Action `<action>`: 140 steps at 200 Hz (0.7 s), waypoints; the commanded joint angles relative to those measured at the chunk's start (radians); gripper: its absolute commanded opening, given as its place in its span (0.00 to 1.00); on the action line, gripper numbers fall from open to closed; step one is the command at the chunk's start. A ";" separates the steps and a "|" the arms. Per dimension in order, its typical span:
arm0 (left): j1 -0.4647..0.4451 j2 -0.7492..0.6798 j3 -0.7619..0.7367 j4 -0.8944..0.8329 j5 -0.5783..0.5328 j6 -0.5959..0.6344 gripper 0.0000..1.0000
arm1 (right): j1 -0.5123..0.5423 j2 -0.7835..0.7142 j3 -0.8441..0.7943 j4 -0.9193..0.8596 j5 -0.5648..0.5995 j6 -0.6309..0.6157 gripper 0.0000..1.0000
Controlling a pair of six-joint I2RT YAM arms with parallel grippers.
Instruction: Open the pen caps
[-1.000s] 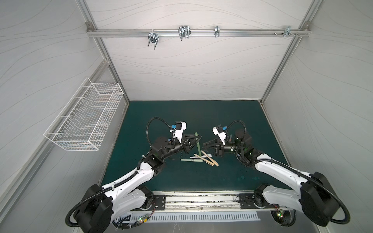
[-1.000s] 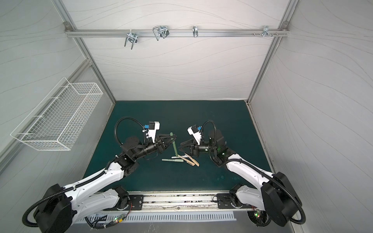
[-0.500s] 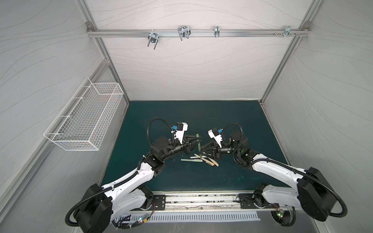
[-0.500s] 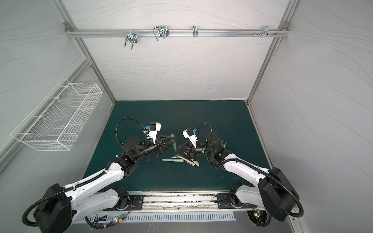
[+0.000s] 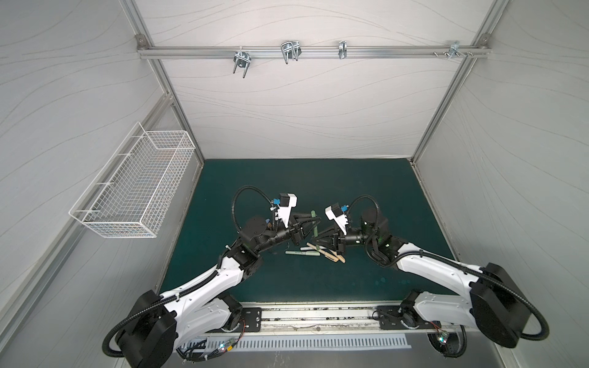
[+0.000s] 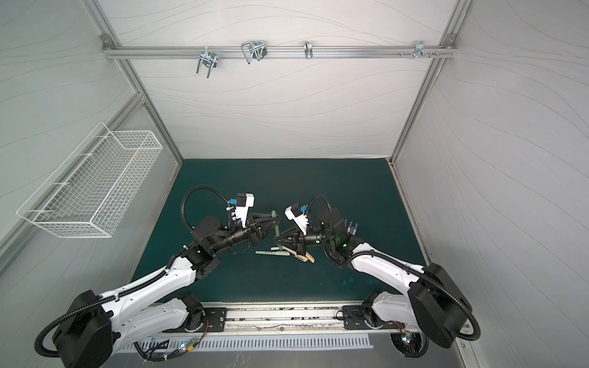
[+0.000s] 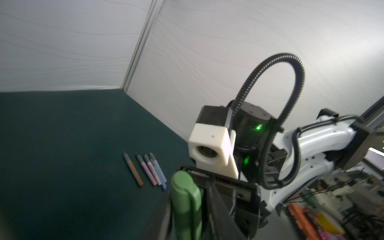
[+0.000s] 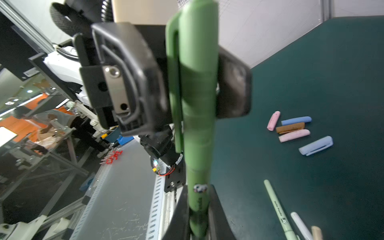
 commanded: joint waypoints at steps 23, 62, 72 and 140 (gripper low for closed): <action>-0.004 -0.012 0.016 0.009 -0.022 0.025 0.41 | 0.022 -0.089 0.008 -0.153 0.218 -0.100 0.00; -0.004 -0.004 0.016 0.004 -0.026 0.028 0.44 | 0.032 -0.106 0.007 -0.181 0.270 -0.110 0.00; -0.004 -0.006 0.017 0.005 -0.023 0.028 0.44 | 0.037 -0.103 0.010 -0.188 0.276 -0.115 0.00; -0.004 0.008 0.037 -0.053 -0.052 0.033 0.38 | 0.103 -0.097 0.037 -0.237 0.345 -0.173 0.00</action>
